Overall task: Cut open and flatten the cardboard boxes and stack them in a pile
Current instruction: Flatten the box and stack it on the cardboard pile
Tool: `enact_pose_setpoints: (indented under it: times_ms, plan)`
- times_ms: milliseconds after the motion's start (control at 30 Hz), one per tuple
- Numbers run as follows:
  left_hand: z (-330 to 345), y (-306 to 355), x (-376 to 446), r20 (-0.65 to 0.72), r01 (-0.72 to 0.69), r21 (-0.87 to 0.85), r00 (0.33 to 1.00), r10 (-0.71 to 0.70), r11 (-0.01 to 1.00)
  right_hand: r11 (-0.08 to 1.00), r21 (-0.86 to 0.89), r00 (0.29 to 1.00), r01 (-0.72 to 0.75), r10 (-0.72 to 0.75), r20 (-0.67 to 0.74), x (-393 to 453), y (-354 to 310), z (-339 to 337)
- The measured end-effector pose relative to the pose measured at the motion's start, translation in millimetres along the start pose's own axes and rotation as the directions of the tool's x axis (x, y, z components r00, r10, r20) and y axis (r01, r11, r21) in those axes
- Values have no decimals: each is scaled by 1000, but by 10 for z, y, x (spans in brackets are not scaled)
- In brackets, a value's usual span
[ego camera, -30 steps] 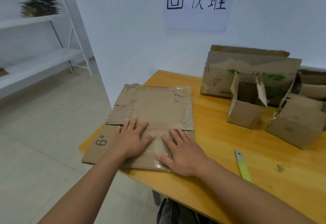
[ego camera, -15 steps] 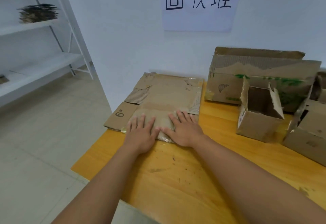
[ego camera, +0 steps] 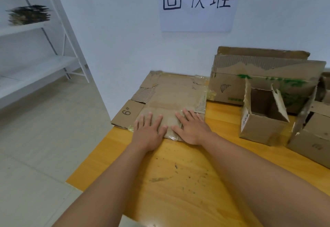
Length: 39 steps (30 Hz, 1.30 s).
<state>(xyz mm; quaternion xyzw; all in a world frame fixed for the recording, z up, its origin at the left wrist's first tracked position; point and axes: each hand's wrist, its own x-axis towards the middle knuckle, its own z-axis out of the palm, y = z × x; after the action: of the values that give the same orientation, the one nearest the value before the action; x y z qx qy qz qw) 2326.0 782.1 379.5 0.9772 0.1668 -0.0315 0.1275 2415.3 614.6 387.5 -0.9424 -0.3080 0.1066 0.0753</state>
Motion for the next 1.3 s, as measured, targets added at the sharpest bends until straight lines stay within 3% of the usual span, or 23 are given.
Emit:
enact_pose_setpoints:
  times_ms: [233,367,467,567,700,800,933,1000,1300]
  plan:
    - [-92,92,-47,11,24,44,1000,-24,999,998,62,996,8,-3,-86,-400,-37,-233]
    - [-191,353,-134,-35,4,57,999,-2,998,999,-46,976,27,-36,-215,-788,188,-517]
    - [-187,776,-257,-84,-145,-48,987,140,988,974,-225,947,-12,-61,-315,-1018,414,-691]
    - [-143,1294,-376,-40,-303,-157,953,301,940,930,-360,928,-80,-62,-367,-1276,647,-828]
    - [-29,1966,-474,-6,-363,-389,920,392,847,936,-333,860,-111,-77,-504,-1633,1016,-860]
    - [4,2366,-529,-82,-375,-508,917,390,775,938,-256,792,-233,30,-610,-1934,1392,-869]
    - [58,2668,-461,-85,-253,-657,961,264,710,856,-148,769,-495,352,-534,-2248,1893,-915]
    - [112,2738,-420,-95,-236,-669,968,234,705,837,-150,784,-526,408,-468,-2310,2047,-877]
    - [291,2784,-410,-206,-372,-571,928,311,732,924,-192,821,-331,182,-541,-2568,2291,-849]
